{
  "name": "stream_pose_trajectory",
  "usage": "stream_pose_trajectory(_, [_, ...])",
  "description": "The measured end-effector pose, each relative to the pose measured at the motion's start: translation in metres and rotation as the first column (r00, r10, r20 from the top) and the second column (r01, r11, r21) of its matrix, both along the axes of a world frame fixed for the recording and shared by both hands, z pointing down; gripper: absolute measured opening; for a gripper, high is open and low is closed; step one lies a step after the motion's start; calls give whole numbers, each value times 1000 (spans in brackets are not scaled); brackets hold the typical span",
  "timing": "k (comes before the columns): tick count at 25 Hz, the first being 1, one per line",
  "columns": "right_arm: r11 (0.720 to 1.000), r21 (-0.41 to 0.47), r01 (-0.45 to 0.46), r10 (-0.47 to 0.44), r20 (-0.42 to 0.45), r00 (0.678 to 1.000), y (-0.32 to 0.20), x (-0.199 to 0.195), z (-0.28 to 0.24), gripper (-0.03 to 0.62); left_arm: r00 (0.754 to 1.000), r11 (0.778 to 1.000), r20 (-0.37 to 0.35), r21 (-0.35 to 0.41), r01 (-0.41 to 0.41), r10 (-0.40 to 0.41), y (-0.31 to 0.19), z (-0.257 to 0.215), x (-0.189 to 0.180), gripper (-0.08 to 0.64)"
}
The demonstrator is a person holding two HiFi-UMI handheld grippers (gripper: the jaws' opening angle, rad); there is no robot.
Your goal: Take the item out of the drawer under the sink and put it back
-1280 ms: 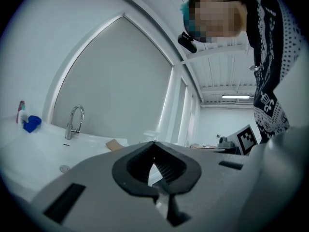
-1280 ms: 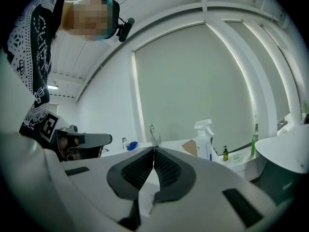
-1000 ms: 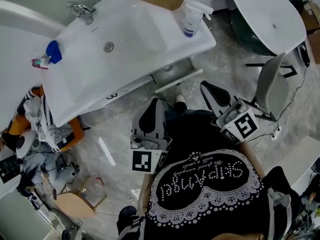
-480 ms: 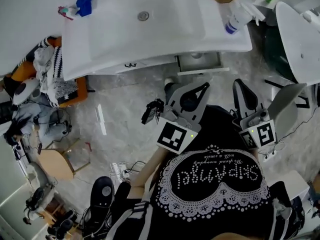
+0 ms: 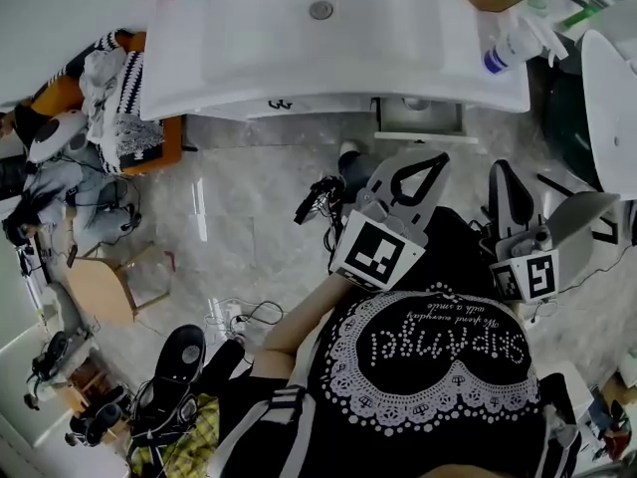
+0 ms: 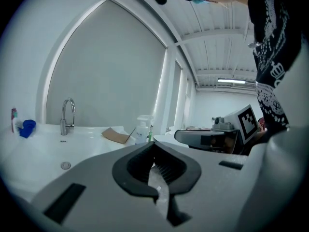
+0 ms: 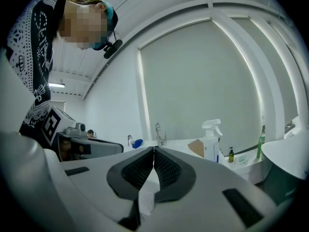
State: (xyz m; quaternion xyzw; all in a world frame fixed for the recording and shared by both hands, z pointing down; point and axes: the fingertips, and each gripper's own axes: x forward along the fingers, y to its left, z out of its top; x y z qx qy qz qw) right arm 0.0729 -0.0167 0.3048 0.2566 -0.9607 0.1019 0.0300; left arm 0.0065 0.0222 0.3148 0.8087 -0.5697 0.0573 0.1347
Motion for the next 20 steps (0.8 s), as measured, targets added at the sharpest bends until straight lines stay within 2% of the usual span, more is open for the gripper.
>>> stream_pose_trajectory(5, [1000, -12, 16, -16, 51, 999, -2, -10, -6, 18, 1000, 1000, 6, 2, 1, -1, -3, 3, -2, 5])
stream_pose_trajectory(10, [1000, 2, 4, -4, -13, 1000, -11, 1, 5, 18, 999, 999, 9, -3, -35, 35, -12, 6, 8, 5])
stream_pose_trajectory(20, [999, -18, 36, -36, -16, 999, -10, -5, 9, 18, 1000, 1000, 20, -1, -23, 23, -13, 9, 7, 5])
